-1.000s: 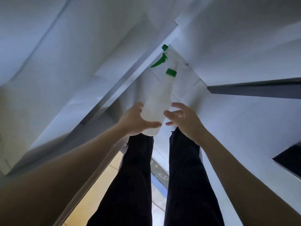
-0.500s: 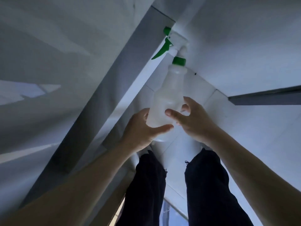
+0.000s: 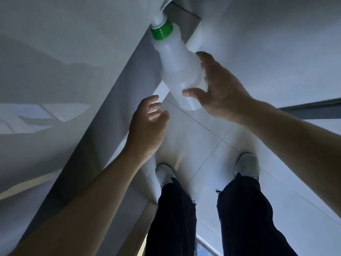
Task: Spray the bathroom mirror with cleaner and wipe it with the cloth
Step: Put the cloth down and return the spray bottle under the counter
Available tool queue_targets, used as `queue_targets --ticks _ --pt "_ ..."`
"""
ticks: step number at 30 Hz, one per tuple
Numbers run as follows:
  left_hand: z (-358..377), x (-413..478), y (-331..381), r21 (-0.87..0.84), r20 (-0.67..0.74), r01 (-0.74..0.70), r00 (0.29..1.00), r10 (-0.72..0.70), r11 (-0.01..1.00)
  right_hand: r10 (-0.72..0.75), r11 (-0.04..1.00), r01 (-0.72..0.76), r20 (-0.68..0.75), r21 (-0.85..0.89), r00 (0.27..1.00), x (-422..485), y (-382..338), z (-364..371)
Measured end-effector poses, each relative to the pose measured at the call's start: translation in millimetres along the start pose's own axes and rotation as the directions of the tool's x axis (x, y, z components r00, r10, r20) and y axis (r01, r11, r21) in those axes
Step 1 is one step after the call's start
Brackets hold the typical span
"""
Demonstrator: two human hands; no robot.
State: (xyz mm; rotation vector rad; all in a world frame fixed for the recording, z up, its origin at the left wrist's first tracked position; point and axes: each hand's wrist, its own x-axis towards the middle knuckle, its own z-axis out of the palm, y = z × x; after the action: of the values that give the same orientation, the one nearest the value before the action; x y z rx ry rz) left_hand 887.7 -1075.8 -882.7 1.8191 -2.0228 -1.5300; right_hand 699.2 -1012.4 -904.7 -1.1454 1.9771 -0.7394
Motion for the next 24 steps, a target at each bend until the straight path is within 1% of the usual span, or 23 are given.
queue_targets --ticks 2,6,9,13,15,18,19,21,23,24 --pt "-3 -1 -2 0.023 -0.010 -0.019 1.000 0.020 1.000 -0.027 1.000 0.027 -0.030 -0.006 0.999 11 -8 2" --pt "-11 -2 -9 0.058 0.021 -0.046 0.999 0.045 0.997 -0.019 0.999 0.022 -0.092 0.025 0.996 25 -19 13" --pt "-19 -2 -16 0.049 0.008 -0.030 1.000 0.029 0.998 -0.042 0.998 0.049 -0.132 0.045 0.990 33 -31 29" --pt "-28 -4 -30 0.053 -0.020 0.005 1.000 -0.004 0.999 -0.109 0.991 0.121 -0.164 0.066 0.980 48 -46 58" --pt "-32 -8 -37 0.094 -0.022 -0.002 1.000 0.004 0.996 -0.122 0.985 0.143 -0.192 0.097 0.974 56 -51 75" --pt "-38 -13 -44 0.230 0.018 -0.058 0.998 0.055 0.972 -0.119 0.981 0.150 -0.229 0.120 0.966 71 -57 93" --pt "-41 -14 -44 0.258 0.026 -0.063 0.998 0.059 0.964 -0.100 0.984 0.128 -0.210 0.126 0.973 75 -58 97" --pt "-46 -14 -44 0.276 0.019 -0.056 0.998 0.053 0.959 -0.031 0.992 0.046 -0.119 0.120 0.992 72 -55 100" --pt "-48 -13 -41 0.279 -0.001 -0.047 0.999 0.049 0.959 0.046 0.994 -0.042 -0.039 0.101 0.998 51 -44 100" --pt "-48 -13 -38 0.284 -0.001 -0.046 0.999 0.048 0.958 0.082 0.992 -0.080 -0.025 0.101 0.996 35 -36 101"
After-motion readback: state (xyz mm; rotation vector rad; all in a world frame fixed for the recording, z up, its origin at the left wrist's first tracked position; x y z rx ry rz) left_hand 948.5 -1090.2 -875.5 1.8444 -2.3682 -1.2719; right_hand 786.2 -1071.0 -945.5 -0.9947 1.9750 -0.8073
